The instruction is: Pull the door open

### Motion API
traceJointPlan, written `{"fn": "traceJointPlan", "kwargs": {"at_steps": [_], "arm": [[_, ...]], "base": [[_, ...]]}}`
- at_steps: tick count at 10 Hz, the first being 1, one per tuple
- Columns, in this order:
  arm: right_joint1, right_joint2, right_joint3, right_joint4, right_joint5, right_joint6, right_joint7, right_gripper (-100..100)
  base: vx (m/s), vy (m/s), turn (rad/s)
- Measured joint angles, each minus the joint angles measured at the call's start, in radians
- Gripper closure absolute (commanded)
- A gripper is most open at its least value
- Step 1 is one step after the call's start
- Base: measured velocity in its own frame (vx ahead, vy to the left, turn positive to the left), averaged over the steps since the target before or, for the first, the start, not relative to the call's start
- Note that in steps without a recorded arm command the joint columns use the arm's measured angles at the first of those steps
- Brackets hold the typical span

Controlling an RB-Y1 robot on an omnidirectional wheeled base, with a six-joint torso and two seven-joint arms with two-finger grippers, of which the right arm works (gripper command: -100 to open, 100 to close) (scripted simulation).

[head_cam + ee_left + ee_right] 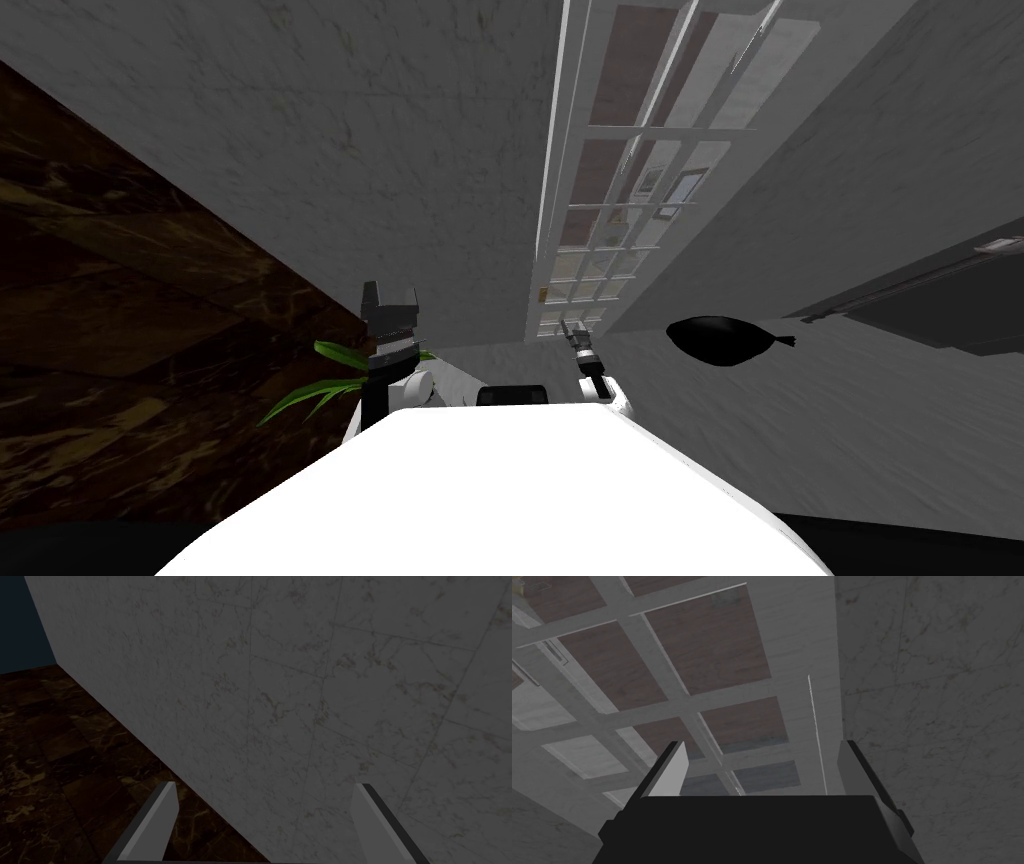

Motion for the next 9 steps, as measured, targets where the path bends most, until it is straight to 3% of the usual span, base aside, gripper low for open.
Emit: {"fn": "traceJointPlan", "kwargs": {"at_steps": [9], "arm": [[-0.056,-0.003,-0.036,0.181,0.050,-0.057,0.115,-100]], "base": [[0.089,0.012,-0.004]]}}
